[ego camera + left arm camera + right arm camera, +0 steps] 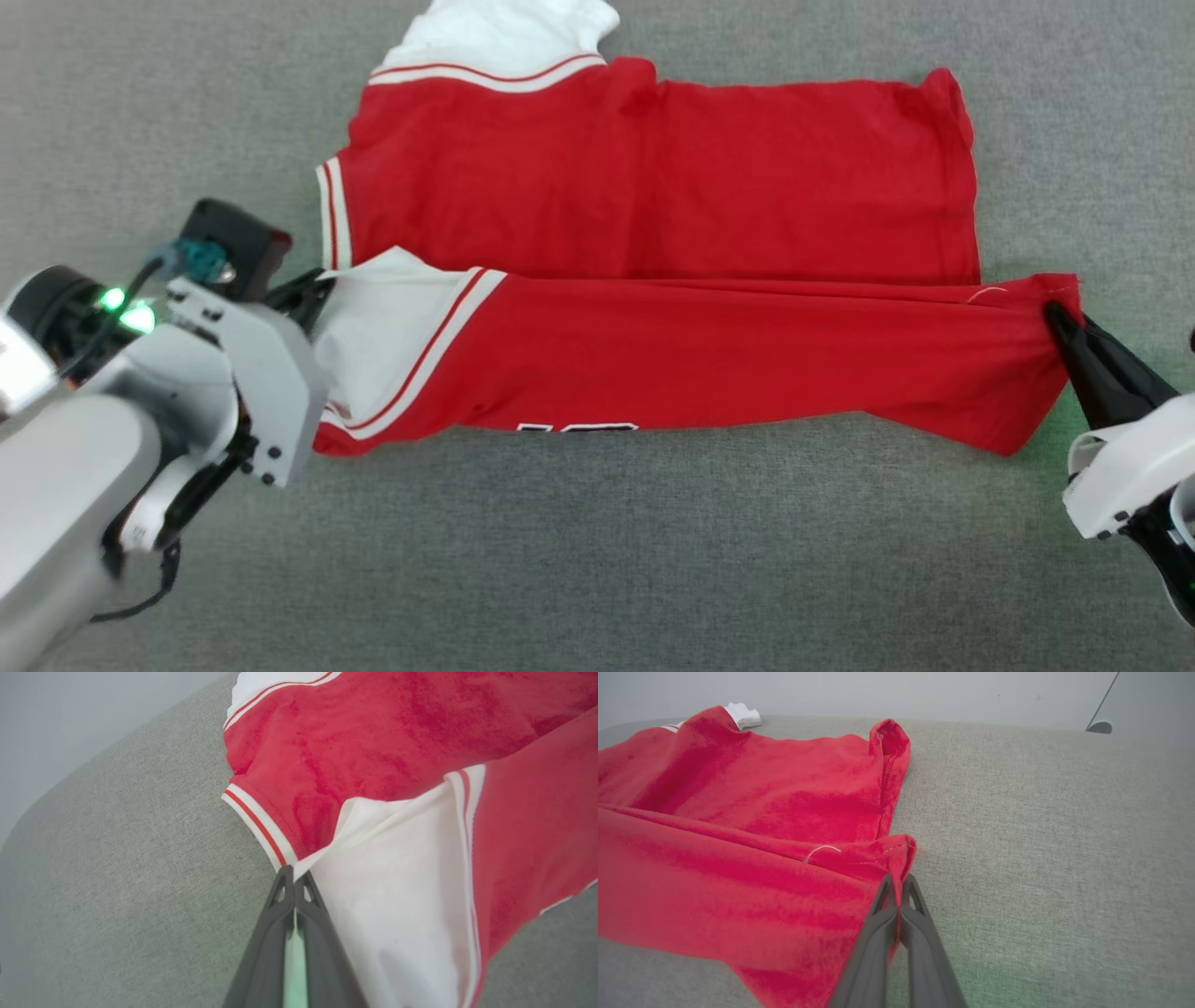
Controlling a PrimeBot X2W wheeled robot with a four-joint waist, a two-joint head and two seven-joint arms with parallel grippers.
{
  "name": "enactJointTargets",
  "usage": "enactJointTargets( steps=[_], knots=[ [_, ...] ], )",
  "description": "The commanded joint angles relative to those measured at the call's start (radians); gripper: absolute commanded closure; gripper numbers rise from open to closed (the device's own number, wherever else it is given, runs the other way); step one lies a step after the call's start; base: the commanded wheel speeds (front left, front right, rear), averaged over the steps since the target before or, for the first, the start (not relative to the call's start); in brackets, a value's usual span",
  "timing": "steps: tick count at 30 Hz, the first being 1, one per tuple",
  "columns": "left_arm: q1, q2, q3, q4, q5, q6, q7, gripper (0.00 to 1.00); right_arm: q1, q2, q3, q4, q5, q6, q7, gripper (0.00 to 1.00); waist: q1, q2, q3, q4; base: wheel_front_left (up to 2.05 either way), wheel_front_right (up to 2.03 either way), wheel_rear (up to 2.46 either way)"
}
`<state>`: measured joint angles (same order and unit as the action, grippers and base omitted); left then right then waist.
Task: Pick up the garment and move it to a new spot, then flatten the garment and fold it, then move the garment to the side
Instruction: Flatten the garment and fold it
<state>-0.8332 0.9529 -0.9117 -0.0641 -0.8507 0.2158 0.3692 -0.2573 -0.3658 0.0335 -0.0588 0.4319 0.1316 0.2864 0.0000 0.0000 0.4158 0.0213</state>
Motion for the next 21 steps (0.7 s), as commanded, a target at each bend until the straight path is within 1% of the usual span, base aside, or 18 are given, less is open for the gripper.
enactJointTargets(
  steps=[1, 3, 4, 5, 6, 7, 8, 9, 10, 11, 16, 21],
  knots=[
    [-0.021, -0.018, -0.008, 0.042, 0.007, -0.021, 0.005, 1.0, -0.02, 0.001, 0.005, 0.014, 0.014, -0.002, 0.01, 1.0, 0.0, 0.0, 0.016, -0.008, 0.0, 0.0, 0.0],
    [-0.031, -0.04, -0.017, 0.086, -0.003, -0.041, 0.013, 1.0, -0.034, 0.003, 0.012, 0.027, 0.02, -0.002, 0.024, 1.0, 0.0, 0.0, 0.02, -0.009, 0.0, 0.0, 0.0],
    [-0.036, -0.049, -0.021, 0.105, -0.005, -0.048, 0.017, 0.92, -0.039, 0.004, 0.016, 0.032, 0.026, -0.002, 0.029, 1.0, 0.0, 0.0, 0.021, -0.008, 0.0, 0.0, 0.0],
    [-0.041, -0.058, -0.021, 0.122, -0.012, -0.053, 0.022, 0.78, -0.043, 0.005, 0.017, 0.036, 0.026, -0.002, 0.035, 0.96, 0.0, 0.0, 0.022, -0.006, 0.0, 0.0, 0.0],
    [-0.046, -0.065, -0.023, 0.134, -0.011, -0.057, 0.022, 0.69, -0.045, 0.003, 0.02, 0.039, 0.026, -0.002, 0.04, 0.83, 0.0, 0.0, 0.022, -0.004, 0.0, 0.0, 0.0],
    [-0.049, -0.07, -0.023, 0.146, -0.013, -0.061, 0.022, 0.61, -0.048, 0.001, 0.024, 0.041, 0.029, -0.002, 0.045, 0.76, 0.0, 0.0, 0.022, -0.002, 0.0, 0.0, 0.0],
    [-0.049, -0.078, -0.021, 0.155, -0.021, -0.065, 0.019, 0.54, -0.051, 0.0, 0.025, 0.044, 0.032, -0.002, 0.048, 0.68, 0.0, 0.0, 0.022, 0.001, 0.0, 0.0, 0.0],
    [-0.05, -0.082, -0.02, 0.163, -0.022, -0.067, 0.018, 0.41, -0.054, 0.0, 0.029, 0.046, 0.036, -0.002, 0.053, 0.57, 0.0, 0.0, 0.021, 0.003, 0.0, 0.0, 0.0],
    [-0.052, -0.083, -0.021, 0.169, -0.024, -0.071, 0.02, 0.2, -0.055, 0.0, 0.029, 0.049, 0.04, -0.002, 0.058, 0.31, 0.0, 0.0, 0.019, 0.006, 0.0, 0.0, 0.0],
    [-0.053, -0.085, -0.02, 0.173, -0.03, -0.072, 0.021, 0.0, -0.056, -0.001, 0.031, 0.051, 0.042, -0.002, 0.064, 0.0, 0.0, 0.0, 0.016, 0.009, 0.0, 0.0, 0.0],
    [-0.052, -0.091, -0.012, 0.179, -0.037, -0.076, 0.004, 0.0, -0.055, 0.003, 0.03, 0.065, 0.046, -0.002, 0.092, 0.0, 0.0, 0.0, -0.009, 0.022, 0.0, 0.0, 0.0],
    [-0.037, -0.085, -0.005, 0.169, -0.038, -0.068, -0.02, 0.0, -0.055, 0.008, 0.026, 0.06, 0.041, -0.002, 0.098, 0.0, 0.0, 0.0, -0.034, 0.028, 0.0, 0.0, 0.0]
  ],
)
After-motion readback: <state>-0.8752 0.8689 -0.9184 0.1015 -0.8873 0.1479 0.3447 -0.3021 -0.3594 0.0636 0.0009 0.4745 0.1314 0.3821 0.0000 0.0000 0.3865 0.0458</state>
